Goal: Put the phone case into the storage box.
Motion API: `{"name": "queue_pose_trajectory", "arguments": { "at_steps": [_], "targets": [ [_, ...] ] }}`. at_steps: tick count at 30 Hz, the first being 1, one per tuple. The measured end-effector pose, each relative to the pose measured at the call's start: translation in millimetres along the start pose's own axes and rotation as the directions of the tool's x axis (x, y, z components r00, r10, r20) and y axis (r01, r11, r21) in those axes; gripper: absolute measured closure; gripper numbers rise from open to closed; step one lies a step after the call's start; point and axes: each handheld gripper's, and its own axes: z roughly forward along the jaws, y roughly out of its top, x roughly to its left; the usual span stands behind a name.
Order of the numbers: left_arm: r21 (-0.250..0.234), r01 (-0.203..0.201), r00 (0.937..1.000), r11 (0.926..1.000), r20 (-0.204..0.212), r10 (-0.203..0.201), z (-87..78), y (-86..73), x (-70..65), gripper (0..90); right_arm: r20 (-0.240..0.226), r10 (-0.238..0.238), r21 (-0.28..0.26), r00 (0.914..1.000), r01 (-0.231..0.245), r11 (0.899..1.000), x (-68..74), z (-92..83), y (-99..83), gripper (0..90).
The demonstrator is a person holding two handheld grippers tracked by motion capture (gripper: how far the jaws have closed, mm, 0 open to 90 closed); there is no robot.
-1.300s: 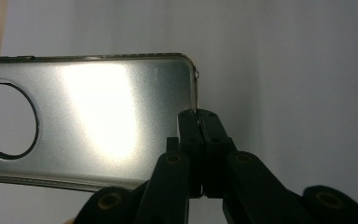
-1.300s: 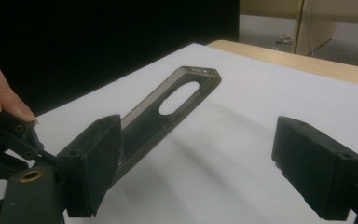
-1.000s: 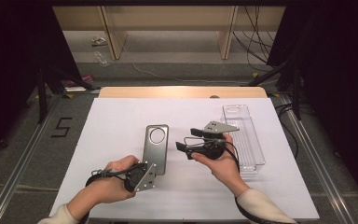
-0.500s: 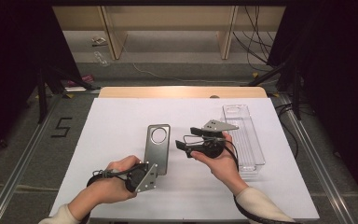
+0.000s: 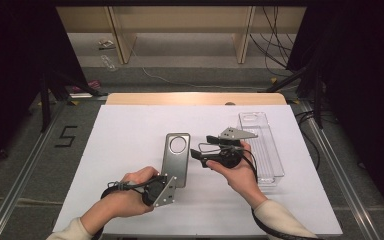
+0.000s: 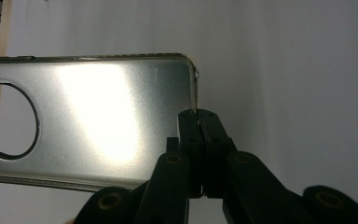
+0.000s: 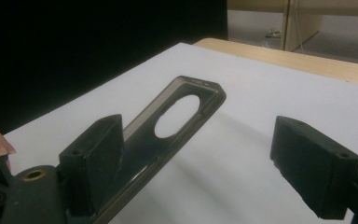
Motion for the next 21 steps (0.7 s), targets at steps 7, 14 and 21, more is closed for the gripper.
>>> {"name": "queue_pose_trajectory", "arguments": {
  "at_steps": [7, 14, 21],
  "targets": [
    [-0.002, -0.009, 0.9999, 1.0000, -0.004, 0.009, 0.9, 2.7, -0.2, 88.6, 0.005, 0.007, 0.012, 1.0000, -0.007, 1.000, -0.9, 4.2, 0.0, 18.8],
    [-0.006, -0.010, 0.9999, 0.9999, -0.004, 0.010, 1.8, 4.2, -0.4, 88.6, 0.010, 0.015, 0.019, 0.9998, -0.016, 1.000, -2.1, 6.4, 0.7, 19.0],
    [-0.007, -0.015, 0.9999, 0.9999, -0.004, 0.015, 2.1, 6.2, 0.4, 88.6, 0.018, 0.024, 0.021, 0.9996, -0.024, 1.000, -4.1, 6.0, 1.3, 19.4]
  ]
}}
